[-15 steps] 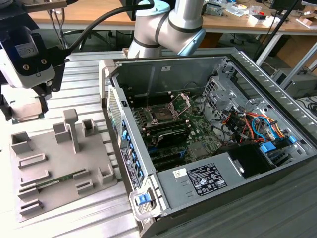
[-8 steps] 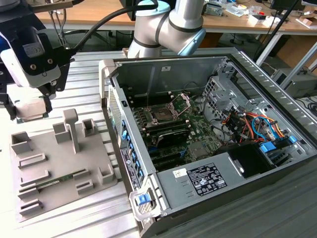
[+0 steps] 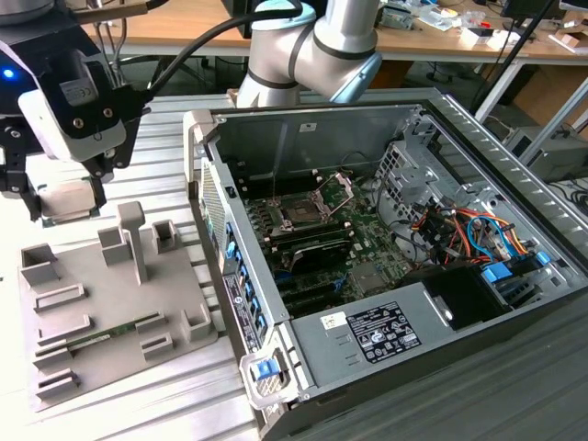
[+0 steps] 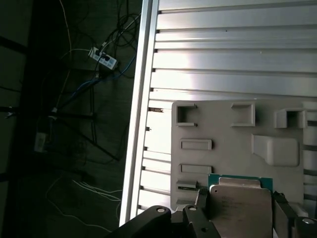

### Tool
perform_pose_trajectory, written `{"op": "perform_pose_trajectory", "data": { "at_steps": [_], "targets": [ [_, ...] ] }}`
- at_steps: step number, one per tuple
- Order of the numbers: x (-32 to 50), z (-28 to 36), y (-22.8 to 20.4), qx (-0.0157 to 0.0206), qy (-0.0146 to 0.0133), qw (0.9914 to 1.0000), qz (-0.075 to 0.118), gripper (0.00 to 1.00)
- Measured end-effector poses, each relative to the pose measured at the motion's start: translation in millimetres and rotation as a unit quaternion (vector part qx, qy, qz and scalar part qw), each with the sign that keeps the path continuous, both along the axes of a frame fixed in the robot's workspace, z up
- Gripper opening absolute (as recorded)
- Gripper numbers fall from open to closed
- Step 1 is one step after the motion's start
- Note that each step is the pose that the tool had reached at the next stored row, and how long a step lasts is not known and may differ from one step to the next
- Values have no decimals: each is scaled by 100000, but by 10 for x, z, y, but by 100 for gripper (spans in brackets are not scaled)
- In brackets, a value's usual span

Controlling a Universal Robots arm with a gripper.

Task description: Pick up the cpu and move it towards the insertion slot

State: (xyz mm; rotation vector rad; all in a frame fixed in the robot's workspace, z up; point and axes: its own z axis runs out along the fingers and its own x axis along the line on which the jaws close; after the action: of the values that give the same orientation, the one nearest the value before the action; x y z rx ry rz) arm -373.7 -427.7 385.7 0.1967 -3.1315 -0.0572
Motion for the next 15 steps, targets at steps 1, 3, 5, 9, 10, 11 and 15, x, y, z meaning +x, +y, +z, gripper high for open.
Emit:
{"op": "perform_pose_trajectory", "data": {
  "at_steps": [1,3,5,9,10,11,15],
  "targets": [
    [11,0,0,1,-1,100000,1,55],
    [24,0,0,1,-1,100000,-1,55],
    [40,0,0,2,-4,100000,0,55],
    [78,0,1,0,-1,100000,-1,55],
    [89,0,1,-1,-2,100000,0,55],
    [96,-1,0,3,-6,100000,0,55],
    [143,0,0,1,-4,100000,3,55]
  ]
}}
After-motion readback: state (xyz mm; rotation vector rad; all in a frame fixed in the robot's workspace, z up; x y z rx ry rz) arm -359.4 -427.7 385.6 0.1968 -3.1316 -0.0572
